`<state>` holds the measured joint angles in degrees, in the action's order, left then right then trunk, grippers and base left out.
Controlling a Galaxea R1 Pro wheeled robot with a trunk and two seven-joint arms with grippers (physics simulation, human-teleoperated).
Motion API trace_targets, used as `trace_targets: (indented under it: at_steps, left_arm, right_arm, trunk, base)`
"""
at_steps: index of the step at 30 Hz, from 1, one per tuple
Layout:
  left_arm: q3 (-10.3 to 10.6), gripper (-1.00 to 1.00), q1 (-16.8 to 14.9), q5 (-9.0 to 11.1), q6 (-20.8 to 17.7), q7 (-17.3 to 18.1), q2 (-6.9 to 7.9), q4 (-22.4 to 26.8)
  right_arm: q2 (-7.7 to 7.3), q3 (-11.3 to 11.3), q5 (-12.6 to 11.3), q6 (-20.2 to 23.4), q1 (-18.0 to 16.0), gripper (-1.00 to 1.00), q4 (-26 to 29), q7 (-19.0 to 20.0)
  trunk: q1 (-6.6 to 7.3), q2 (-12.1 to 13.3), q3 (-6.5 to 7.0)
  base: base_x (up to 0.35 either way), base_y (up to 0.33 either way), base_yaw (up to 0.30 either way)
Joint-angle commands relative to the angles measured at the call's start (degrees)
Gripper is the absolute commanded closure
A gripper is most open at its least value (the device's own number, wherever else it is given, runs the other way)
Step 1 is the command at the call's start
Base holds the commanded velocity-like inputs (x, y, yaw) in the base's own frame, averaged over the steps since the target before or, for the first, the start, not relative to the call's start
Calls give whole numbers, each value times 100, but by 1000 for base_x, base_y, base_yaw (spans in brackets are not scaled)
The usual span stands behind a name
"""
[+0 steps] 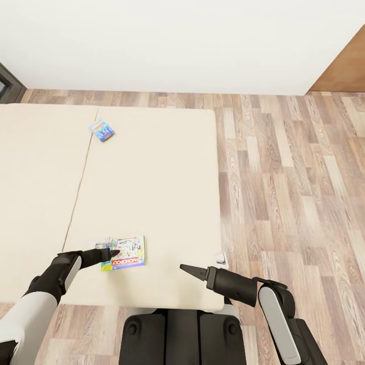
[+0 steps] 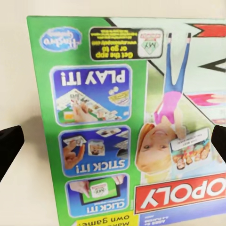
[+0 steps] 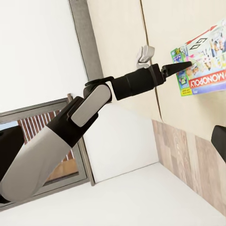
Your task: Put all the toys in the child's room - the three board games (two on the bed and one on the table), the two jigsaw puzzles on the table, and the tennis ball on the table - inside the toy box on the table in the child's room.
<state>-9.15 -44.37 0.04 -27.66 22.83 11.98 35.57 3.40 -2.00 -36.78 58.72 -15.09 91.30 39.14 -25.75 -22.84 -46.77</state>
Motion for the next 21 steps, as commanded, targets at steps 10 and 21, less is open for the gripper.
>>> trace_targets:
  at_steps: [10, 21]
  left_arm:
    - [-23, -100, -1, 4, -30, 28, -3, 8]
    - [-18, -100, 0, 4, -29, 28, -3, 8]
  right_arm:
    - [-4, -174, 18, -246, -3, -100, 2, 11]
    - [-6, -237, 14, -275, -3, -100, 2, 6]
  trunk:
    - [-3, -9, -10]
    - [-3, -9, -10]
  base:
    - [0, 0, 0]
    - [0, -11, 0]
